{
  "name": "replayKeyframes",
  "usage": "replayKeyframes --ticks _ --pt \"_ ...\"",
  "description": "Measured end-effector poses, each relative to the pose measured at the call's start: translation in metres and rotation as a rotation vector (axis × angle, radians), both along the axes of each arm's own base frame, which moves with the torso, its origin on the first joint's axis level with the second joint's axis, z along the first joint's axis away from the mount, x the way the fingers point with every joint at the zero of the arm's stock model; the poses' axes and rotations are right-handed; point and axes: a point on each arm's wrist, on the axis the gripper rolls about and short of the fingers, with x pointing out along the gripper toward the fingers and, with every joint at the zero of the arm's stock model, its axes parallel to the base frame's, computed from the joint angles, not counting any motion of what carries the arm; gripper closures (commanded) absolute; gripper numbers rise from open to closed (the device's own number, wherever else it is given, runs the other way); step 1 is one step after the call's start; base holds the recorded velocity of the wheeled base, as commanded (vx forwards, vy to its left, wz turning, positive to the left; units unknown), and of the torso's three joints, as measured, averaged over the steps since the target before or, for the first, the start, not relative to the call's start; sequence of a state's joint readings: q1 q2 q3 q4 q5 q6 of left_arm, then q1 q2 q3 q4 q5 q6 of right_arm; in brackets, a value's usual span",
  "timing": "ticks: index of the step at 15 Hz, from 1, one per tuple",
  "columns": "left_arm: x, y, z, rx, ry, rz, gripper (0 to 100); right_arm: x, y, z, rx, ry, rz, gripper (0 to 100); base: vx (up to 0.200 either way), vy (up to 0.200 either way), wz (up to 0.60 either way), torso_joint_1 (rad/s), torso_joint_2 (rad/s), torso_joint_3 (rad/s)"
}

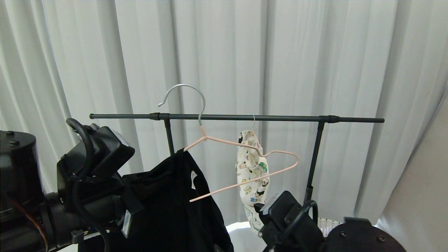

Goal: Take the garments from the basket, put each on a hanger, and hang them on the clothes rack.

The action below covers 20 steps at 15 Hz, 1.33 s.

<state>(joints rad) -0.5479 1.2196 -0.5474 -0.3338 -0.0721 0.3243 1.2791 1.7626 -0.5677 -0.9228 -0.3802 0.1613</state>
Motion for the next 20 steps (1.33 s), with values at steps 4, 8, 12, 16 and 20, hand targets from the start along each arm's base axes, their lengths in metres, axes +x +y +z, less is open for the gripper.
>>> replayKeyframes --ticks 4,8,12,16,20 --pt "-0.003 -0.002 0.004 -0.009 -0.015 -0.019 100 0.018 0.022 -0.009 -0.004 0.01 -0.04 0 0.0 0.0 0.0 0.0 0.0 0.0" --pt "-0.003 -0.003 0.007 -0.015 -0.024 -0.023 100 0.024 0.025 -0.027 -0.095 0.028 -0.082 0 0.0 0.0 0.0 0.0 0.0 0.0" --pt "-0.003 -0.003 0.007 -0.018 -0.024 -0.024 100 0.026 0.022 -0.035 -0.151 0.03 -0.119 0 0.0 0.0 0.0 0.0 0.0 0.0" --pt "-0.003 -0.003 0.008 -0.029 -0.019 -0.019 100 0.029 0.018 -0.041 -0.215 0.032 -0.166 0 0.0 0.0 0.0 0.0 0.0 0.0" --pt "-0.004 -0.002 0.008 -0.036 -0.019 -0.018 100 0.031 0.016 -0.041 -0.23 0.028 -0.185 0 0.0 0.0 0.0 0.0 0.0 0.0"
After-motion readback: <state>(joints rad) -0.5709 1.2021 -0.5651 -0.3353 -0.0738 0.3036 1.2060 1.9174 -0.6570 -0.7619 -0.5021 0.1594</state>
